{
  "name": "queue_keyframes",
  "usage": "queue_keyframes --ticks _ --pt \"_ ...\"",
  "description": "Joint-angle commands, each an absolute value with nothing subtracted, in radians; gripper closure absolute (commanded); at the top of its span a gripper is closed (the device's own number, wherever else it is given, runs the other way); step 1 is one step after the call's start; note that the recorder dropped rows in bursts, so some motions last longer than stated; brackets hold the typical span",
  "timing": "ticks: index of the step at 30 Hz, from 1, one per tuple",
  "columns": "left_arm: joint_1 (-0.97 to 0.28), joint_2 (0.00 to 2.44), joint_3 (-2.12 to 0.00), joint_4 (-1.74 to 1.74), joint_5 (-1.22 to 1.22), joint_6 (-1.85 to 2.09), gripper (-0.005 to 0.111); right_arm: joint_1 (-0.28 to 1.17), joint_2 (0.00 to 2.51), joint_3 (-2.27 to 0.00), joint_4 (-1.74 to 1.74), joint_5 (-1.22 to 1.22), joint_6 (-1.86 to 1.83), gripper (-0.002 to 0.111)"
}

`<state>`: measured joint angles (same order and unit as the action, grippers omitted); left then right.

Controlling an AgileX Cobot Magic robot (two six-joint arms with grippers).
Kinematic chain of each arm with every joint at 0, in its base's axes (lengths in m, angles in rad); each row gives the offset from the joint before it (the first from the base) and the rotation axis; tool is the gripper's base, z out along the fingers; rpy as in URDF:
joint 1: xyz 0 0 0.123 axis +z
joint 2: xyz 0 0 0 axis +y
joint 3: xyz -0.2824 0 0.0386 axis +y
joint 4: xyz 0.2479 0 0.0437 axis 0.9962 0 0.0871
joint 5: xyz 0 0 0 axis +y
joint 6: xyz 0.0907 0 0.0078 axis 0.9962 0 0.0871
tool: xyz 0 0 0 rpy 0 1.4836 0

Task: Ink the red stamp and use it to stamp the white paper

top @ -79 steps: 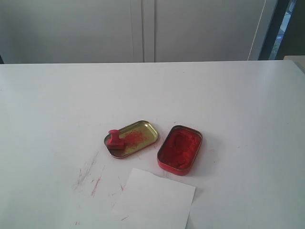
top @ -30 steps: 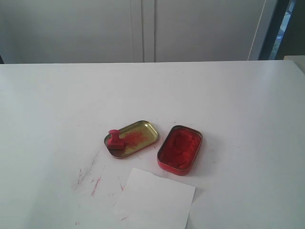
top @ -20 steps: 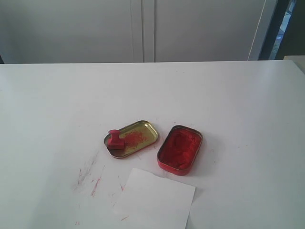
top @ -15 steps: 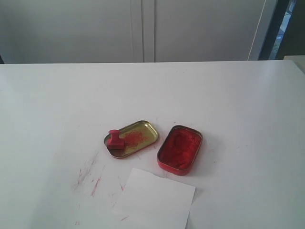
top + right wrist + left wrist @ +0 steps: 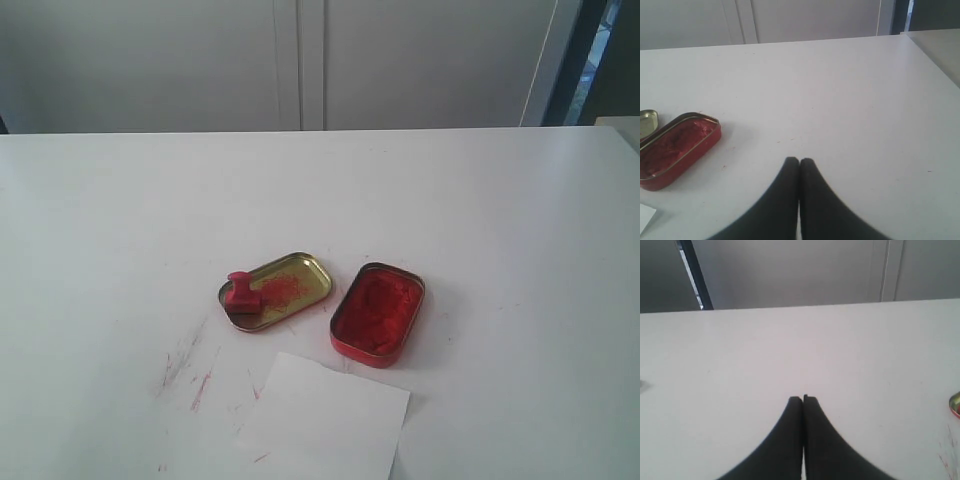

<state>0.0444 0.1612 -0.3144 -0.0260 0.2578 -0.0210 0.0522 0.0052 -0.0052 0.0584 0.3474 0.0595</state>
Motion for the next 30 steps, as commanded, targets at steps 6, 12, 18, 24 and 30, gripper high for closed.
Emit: queue_keyframes --ticks 6,12,18,24,30 --pt "0.047 0.444 -0.481 -0.036 0.45 0.041 0.107 0.049 0.0 0.0 0.052 0.341 0.061 0.108" --pt "0.017 0.674 -0.507 -0.059 0.44 0.075 0.107 0.049 0.0 0.0 0.052 0.341 0.061 0.108" --pt "-0.048 0.865 -0.601 -0.059 0.493 0.112 0.107 0.049 0.0 0.0 0.052 0.341 0.061 0.108" --pt "-0.101 1.073 -0.725 -0.056 0.536 0.144 0.107 0.049 0.0 0.0 0.052 0.341 0.061 0.108" --pt "-0.16 1.237 -0.84 -0.054 0.6 0.17 0.107 0.049 0.0 0.0 0.052 0.341 0.061 0.108"
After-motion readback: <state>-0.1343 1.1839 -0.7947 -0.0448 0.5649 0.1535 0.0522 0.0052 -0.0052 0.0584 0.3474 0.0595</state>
